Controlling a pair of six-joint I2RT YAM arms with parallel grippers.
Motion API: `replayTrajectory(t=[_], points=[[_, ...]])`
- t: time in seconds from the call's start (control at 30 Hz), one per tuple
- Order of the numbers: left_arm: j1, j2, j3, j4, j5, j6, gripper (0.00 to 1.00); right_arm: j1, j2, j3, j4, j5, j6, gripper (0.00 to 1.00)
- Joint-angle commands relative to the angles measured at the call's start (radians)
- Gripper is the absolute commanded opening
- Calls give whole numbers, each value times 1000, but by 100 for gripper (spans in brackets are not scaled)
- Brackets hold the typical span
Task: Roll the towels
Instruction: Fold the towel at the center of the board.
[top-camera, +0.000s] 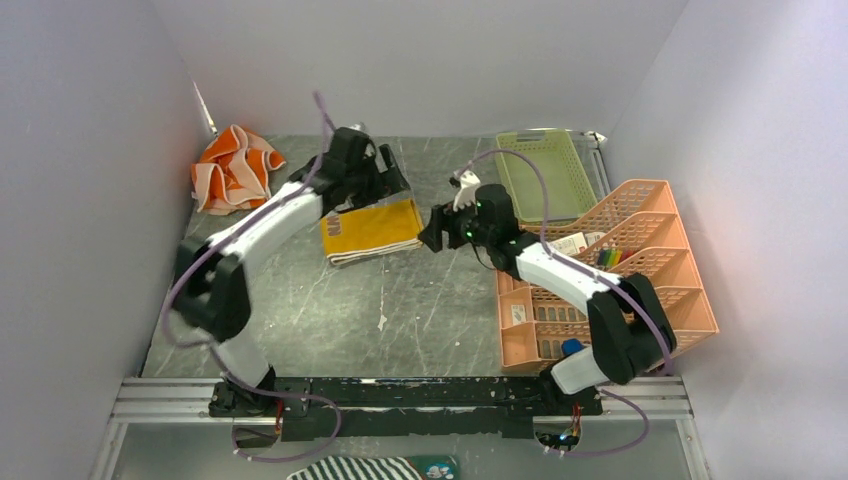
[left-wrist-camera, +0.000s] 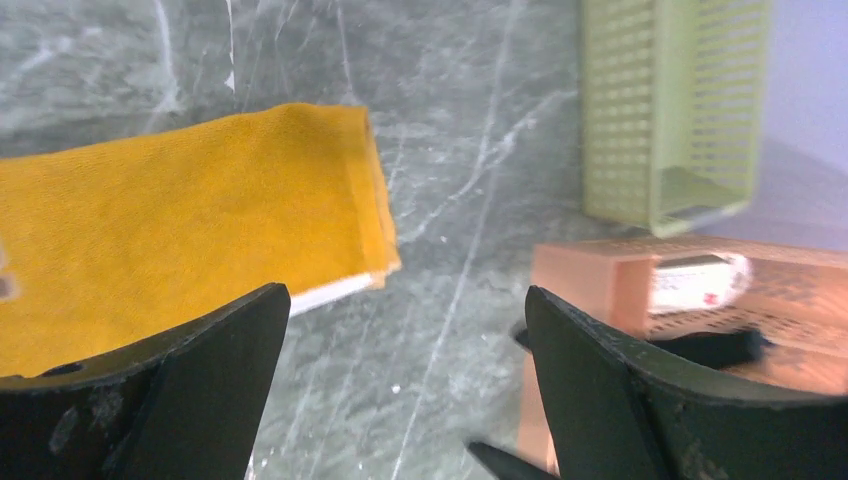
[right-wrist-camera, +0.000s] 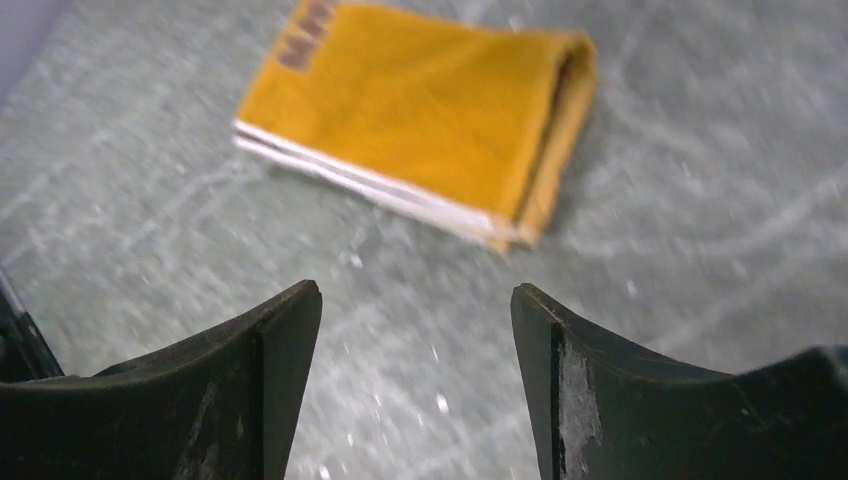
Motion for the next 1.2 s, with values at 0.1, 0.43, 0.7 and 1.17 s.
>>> replayTrajectory(t=[0.1,0.43,0.7,1.17], points=[[116,-370,-529,453,-68,-14,100,39,296,229,301,-198,80,70],[287,-236,-750,938,88,-38,97,38,748,512,412,-291,276,70],[337,-133,-808,935,94,-40,95,22,813,529,230,-198,234,70],[357,-206,-853,778,118,46,93,1,870,630,8,-138,129,70]])
